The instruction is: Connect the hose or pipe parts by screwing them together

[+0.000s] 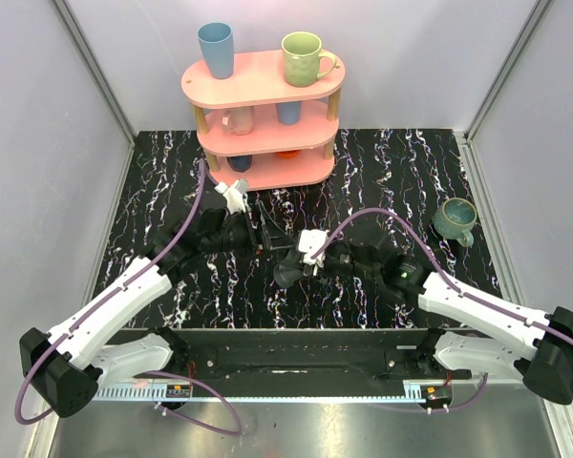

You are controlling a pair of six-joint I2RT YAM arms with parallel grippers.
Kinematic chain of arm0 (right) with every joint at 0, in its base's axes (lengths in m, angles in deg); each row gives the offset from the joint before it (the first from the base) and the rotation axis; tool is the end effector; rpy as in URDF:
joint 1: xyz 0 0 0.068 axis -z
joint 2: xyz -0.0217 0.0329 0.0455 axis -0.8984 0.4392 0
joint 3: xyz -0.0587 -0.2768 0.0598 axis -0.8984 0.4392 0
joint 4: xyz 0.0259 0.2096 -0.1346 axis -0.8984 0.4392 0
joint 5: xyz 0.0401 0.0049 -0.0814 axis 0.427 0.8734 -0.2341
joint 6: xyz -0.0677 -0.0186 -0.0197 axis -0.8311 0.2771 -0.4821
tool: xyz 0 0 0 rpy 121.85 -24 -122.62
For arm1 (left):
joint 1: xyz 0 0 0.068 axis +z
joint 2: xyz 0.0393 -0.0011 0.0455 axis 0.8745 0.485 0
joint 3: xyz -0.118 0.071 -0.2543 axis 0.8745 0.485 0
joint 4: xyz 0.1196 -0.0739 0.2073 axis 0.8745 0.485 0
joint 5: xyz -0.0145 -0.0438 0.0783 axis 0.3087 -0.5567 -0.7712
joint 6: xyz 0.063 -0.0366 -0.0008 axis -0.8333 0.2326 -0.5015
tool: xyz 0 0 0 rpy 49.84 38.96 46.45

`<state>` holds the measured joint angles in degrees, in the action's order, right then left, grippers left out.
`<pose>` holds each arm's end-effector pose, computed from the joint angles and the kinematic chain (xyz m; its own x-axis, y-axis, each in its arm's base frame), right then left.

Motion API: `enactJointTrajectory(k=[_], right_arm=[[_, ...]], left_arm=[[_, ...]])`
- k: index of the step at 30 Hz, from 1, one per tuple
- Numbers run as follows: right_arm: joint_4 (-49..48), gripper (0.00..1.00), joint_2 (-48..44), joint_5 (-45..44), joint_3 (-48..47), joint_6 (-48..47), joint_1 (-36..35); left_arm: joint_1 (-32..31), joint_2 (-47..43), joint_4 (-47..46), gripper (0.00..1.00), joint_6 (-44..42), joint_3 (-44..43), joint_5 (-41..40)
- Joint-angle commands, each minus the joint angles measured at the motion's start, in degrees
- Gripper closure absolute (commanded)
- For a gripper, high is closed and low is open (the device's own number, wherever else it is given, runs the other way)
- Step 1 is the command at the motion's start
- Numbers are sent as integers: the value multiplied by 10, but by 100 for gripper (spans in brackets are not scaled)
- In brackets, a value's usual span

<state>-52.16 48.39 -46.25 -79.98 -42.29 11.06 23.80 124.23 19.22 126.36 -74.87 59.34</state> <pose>0.1379 0.2067 0.3033 0.2807 -0.4361 -0.8550 -0.8907 0.2135 -0.4013 0.1684 -0.1555 0.3339 -0.8931 -0.2922 -0.3421 0.1354 0.5506 -0.8237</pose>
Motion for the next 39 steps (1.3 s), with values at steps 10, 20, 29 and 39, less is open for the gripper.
enactJointTrajectory(k=[10,20,29,39], right_arm=[[4,100,19,42,-67,46,-5],[71,100,-21,274,-89,83,1],[97,100,-35,270,-82,95,3],[81,100,-44,95,-69,36,2]], left_arm=[[-17,-2,-109,61,-223,52,70],[-16,-123,-264,79,-683,188,308],[-16,-137,-163,1,-811,132,278],[-16,-228,-206,1,-411,146,52]])
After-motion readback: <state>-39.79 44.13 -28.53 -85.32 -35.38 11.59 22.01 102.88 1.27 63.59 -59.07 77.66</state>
